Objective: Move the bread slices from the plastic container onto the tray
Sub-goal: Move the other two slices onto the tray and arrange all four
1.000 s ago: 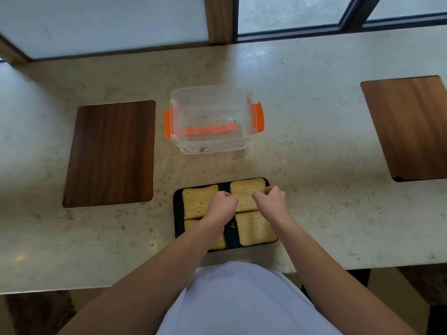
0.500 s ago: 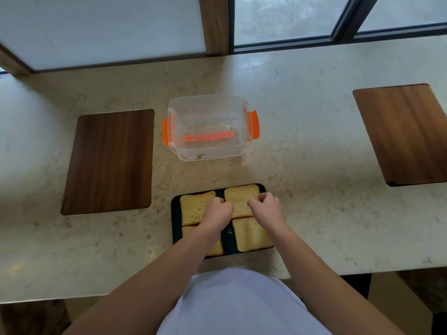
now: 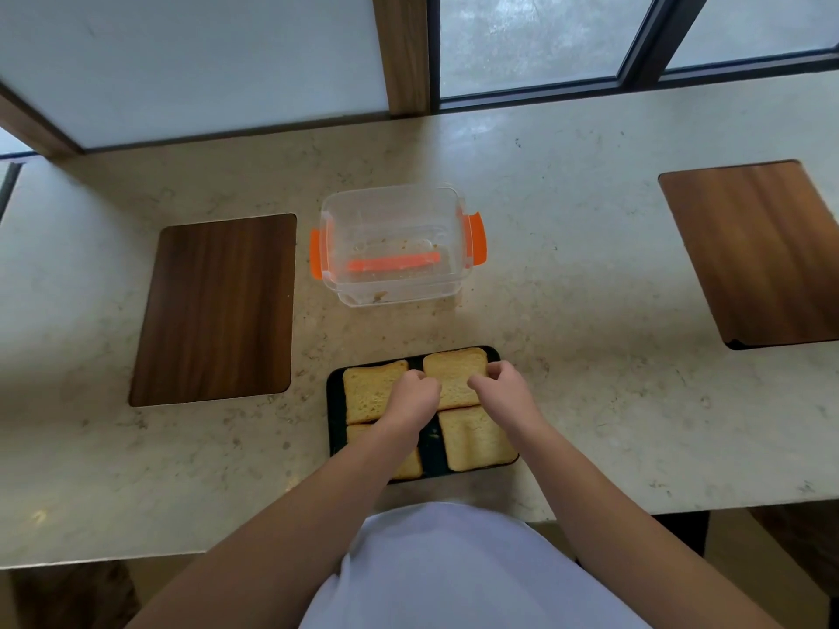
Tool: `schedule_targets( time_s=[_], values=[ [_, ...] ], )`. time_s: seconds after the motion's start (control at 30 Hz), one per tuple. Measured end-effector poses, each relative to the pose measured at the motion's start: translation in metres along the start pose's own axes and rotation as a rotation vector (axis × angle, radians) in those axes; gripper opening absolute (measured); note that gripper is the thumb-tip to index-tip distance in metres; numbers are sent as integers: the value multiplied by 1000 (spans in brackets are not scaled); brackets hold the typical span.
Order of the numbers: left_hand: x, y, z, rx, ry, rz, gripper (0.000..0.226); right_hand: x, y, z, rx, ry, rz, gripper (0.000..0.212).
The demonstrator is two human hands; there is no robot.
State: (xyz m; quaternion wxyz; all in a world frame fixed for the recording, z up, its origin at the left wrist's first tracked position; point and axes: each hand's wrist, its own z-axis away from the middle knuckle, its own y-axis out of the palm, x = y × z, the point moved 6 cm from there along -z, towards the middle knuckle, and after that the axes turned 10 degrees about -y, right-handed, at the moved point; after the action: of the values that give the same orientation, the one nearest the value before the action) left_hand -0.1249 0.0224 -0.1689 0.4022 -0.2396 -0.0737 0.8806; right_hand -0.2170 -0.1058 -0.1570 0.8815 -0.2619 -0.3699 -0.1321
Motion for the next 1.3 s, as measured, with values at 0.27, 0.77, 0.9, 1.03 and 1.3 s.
schedule_targets(
  time_s=[0.27,0.77,0.9,1.03,1.3],
  values=[
    [3,1,6,22,7,10,56,-7,-3,6,9,-23,15,60],
    [62,23,23,99,-79,2,52,-34,-11,48,32,-4,216,68],
    [62,30,28,113,-57,-9,7,-34,-5,51,32,17,248,67],
    [60,27,32,112,-49,9,10,-31,-6,47,41,33,263,66],
    [64,19,30,108,-71,16,11,-29,0,45,65,40,249,64]
  ],
)
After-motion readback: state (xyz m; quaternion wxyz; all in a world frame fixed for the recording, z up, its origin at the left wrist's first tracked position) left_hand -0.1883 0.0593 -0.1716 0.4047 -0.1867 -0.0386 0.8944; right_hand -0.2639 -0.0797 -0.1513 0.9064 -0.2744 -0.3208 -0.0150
